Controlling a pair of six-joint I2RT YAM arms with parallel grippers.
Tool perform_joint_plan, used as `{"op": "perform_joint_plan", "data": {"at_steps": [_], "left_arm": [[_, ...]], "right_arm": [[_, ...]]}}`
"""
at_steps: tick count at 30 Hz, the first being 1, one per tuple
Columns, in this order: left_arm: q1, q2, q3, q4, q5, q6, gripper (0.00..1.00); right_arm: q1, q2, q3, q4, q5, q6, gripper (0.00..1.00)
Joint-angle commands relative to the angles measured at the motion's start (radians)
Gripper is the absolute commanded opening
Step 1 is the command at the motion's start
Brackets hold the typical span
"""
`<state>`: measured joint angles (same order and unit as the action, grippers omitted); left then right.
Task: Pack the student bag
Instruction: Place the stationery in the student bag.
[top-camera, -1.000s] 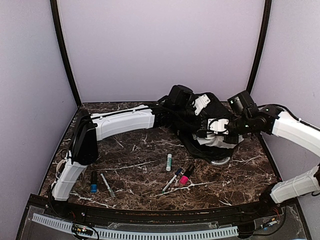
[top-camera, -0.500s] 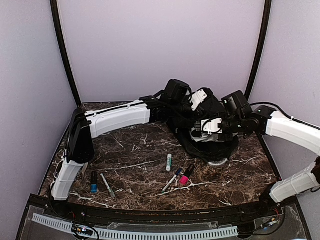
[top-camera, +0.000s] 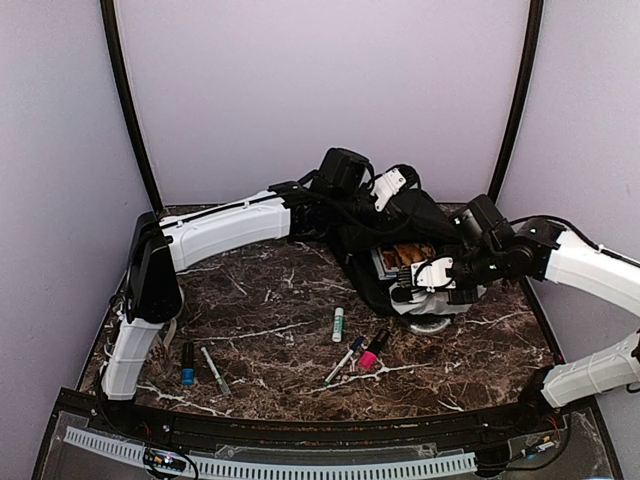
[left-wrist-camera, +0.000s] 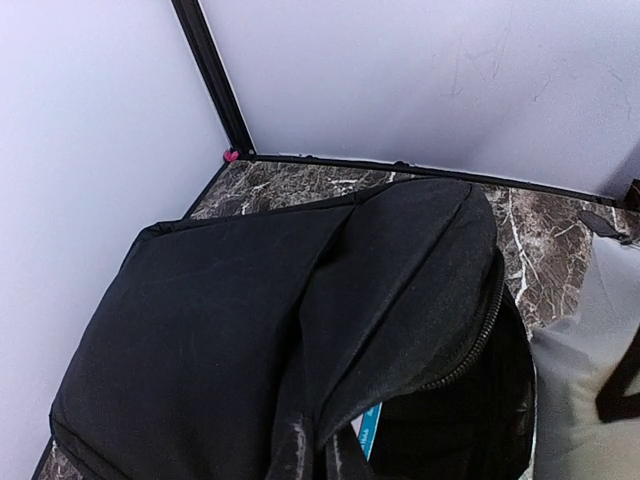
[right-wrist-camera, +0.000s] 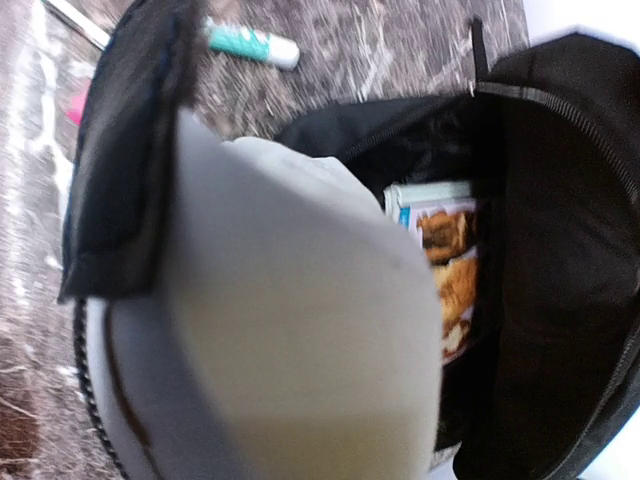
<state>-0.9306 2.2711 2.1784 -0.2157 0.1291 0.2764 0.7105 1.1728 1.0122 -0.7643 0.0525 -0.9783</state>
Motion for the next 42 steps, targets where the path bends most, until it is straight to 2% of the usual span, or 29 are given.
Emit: {"op": "perform_joint_plan", "data": {"at_steps": [1, 5, 11, 17, 25, 35, 36, 38, 42], "left_arm": [[0.007, -0.173, 0.07, 0.079, 0.042, -0.017, 0.0], [0.007, -0.183, 0.072, 0.069, 0.058, -0.025, 0.0], [0.007, -0.194, 0.089, 0.07, 0.063, -0.04, 0.0], [0.009, -0.195, 0.092, 0.078, 0.074, -0.05, 0.0], [0.009, -0.193, 0.087, 0.071, 0.102, -0.071, 0.0], [0.009, -0.193, 0.054, 0.066, 0.122, -0.095, 0.0], [0.009, -0.194, 0.046, 0.066, 0.123, -0.096, 0.0], [0.009, -0.196, 0.031, 0.067, 0.12, -0.099, 0.0], [0.009, -0.199, -0.004, 0.073, 0.116, -0.1, 0.0]], "right_arm": [[0.003, 0.034, -0.011, 0.244, 0.167, 0.004, 0.0], [0.003, 0.106, 0.056, 0.355, 0.211, -0.02, 0.0], [0.003, 0.205, 0.017, 0.601, 0.261, -0.209, 0.0], [0.003, 0.37, -0.02, 0.954, 0.392, -0.374, 0.0], [-0.036, 0.588, -0.054, 1.424, 0.431, -0.545, 0.0], [-0.098, 0.797, -0.024, 1.604, 0.423, -0.562, 0.0], [-0.099, 0.81, -0.026, 1.607, 0.428, -0.559, 0.03], [-0.1, 0.823, -0.039, 1.611, 0.434, -0.547, 0.22], [-0.102, 0.793, -0.087, 1.576, 0.422, -0.499, 0.45]]}}
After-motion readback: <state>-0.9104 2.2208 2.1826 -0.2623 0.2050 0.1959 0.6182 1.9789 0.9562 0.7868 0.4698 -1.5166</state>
